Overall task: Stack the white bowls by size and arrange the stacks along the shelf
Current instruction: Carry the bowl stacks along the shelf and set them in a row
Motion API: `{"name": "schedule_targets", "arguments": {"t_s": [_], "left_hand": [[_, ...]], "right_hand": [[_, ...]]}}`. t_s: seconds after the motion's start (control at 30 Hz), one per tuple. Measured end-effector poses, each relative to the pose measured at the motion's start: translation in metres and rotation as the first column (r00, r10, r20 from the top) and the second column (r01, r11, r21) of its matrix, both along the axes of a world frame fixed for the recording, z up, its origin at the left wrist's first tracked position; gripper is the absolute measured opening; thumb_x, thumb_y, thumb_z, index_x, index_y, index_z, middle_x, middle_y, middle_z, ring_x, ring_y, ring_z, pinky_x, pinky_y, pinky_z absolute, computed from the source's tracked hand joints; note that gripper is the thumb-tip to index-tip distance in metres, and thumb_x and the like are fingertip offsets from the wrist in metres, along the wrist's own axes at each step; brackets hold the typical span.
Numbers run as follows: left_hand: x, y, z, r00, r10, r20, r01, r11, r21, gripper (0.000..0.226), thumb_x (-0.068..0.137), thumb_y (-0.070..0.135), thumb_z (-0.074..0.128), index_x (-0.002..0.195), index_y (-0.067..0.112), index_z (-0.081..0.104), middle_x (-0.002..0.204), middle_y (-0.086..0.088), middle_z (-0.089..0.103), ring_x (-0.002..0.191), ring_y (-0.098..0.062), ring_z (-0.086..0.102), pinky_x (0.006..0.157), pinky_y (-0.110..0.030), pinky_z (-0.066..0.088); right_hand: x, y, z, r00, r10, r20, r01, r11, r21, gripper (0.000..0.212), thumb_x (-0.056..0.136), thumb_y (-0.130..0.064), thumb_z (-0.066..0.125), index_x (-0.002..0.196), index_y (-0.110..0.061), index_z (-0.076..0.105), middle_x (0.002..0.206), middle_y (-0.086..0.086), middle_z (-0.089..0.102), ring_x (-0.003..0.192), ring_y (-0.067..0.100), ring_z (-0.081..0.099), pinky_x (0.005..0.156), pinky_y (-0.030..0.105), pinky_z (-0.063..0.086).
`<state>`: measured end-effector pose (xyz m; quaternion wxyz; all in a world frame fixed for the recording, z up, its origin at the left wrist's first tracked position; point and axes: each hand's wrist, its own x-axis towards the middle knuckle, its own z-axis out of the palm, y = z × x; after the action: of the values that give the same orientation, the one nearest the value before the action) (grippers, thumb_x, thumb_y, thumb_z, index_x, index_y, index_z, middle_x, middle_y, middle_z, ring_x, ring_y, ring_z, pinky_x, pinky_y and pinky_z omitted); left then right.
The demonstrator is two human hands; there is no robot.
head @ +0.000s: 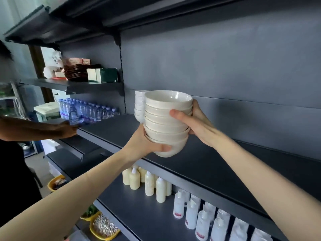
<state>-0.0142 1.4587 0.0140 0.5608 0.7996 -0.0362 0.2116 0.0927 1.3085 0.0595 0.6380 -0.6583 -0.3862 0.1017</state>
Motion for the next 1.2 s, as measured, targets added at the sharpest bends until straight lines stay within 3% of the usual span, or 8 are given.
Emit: {"name": "schedule_targets", "arguments": {"t_s": [0.17,0.4,0.57,0.7,0.9,1.0,1.13,1.2], "left_hand": [[0.065,0.056,-0.013,0.994,-0.103,-0.027,0.103,0.995,-0.013,0.078,0.058,0.013,0.085,0.127,0.029,0.053,0.116,0.012,0.068,0.109,-0.004,0.063,0.082,-0.017,0.053],[0.146,0.124,-0.024,0.974,-0.222,-0.042,0.219,0.974,-0.053,0.074,0.061,0.007,0.082,0.127,0.024,0.054,0.119,0.005,0.068,0.112,-0.010,0.063,0.090,-0.029,0.054],[0.191,0.170,-0.027,0.957,-0.283,-0.069,0.279,0.958,-0.062,0.068,0.059,0.009,0.083,0.119,0.030,0.057,0.116,0.008,0.069,0.109,-0.006,0.064,0.086,-0.024,0.053],[0.224,0.205,-0.036,0.932,-0.341,-0.123,0.337,0.940,-0.054,0.078,0.057,0.017,0.087,0.126,0.029,0.053,0.119,0.009,0.068,0.113,-0.009,0.062,0.095,-0.037,0.052],[0.258,0.236,-0.047,0.879,-0.456,-0.138,0.451,0.890,-0.067,0.076,0.063,0.003,0.087,0.127,0.027,0.054,0.116,0.010,0.069,0.107,-0.003,0.064,0.083,-0.023,0.054],[0.268,0.240,-0.051,0.854,-0.500,-0.144,0.497,0.866,-0.062,0.080,0.058,0.008,0.090,0.126,0.030,0.053,0.117,0.012,0.068,0.109,-0.004,0.063,0.086,-0.025,0.055],[0.274,0.239,-0.052,0.823,-0.554,-0.127,0.549,0.833,-0.078,0.068,0.062,-0.005,0.084,0.109,0.036,0.055,0.101,0.022,0.070,0.097,0.007,0.064,0.074,-0.011,0.052],[0.279,0.240,-0.054,0.810,-0.575,-0.118,0.569,0.818,-0.083,0.068,0.062,-0.006,0.084,0.110,0.035,0.057,0.104,0.020,0.071,0.100,0.005,0.065,0.076,-0.012,0.052]], "right_hand": [[0.048,0.047,-0.013,0.991,-0.130,-0.016,0.130,0.991,-0.025,0.091,0.055,-0.054,0.077,0.132,-0.032,0.033,0.125,-0.014,0.056,0.114,0.007,0.056,0.094,0.037,0.048],[0.113,0.109,-0.024,0.972,-0.234,-0.036,0.232,0.972,-0.044,0.095,0.054,-0.053,0.079,0.135,-0.031,0.033,0.125,-0.016,0.055,0.115,0.006,0.055,0.100,0.044,0.046],[0.144,0.150,-0.024,0.949,-0.311,-0.047,0.306,0.948,-0.087,0.105,0.045,-0.060,0.077,0.136,-0.031,0.032,0.124,-0.017,0.055,0.115,0.006,0.055,0.098,0.044,0.048],[0.161,0.178,-0.033,0.915,-0.398,-0.060,0.391,0.914,-0.106,0.098,0.052,-0.057,0.077,0.135,-0.032,0.032,0.124,-0.016,0.056,0.114,0.007,0.056,0.092,0.046,0.051],[0.165,0.201,-0.045,0.845,-0.533,-0.049,0.525,0.843,-0.119,0.079,0.062,-0.053,0.073,0.129,-0.035,0.036,0.121,-0.016,0.058,0.111,0.004,0.058,0.087,0.038,0.053],[0.162,0.204,-0.050,0.810,-0.584,-0.048,0.577,0.810,-0.102,0.080,0.064,-0.051,0.073,0.132,-0.033,0.035,0.121,-0.014,0.057,0.109,0.003,0.058,0.083,0.033,0.053],[0.159,0.207,-0.052,0.778,-0.624,-0.069,0.620,0.781,-0.072,0.084,0.064,-0.046,0.073,0.137,-0.028,0.034,0.122,-0.012,0.057,0.106,0.001,0.058,0.079,0.025,0.051],[0.160,0.209,-0.053,0.767,-0.639,-0.057,0.635,0.769,-0.070,0.085,0.064,-0.046,0.073,0.137,-0.028,0.034,0.122,-0.013,0.056,0.106,0.000,0.057,0.077,0.021,0.050]]}}
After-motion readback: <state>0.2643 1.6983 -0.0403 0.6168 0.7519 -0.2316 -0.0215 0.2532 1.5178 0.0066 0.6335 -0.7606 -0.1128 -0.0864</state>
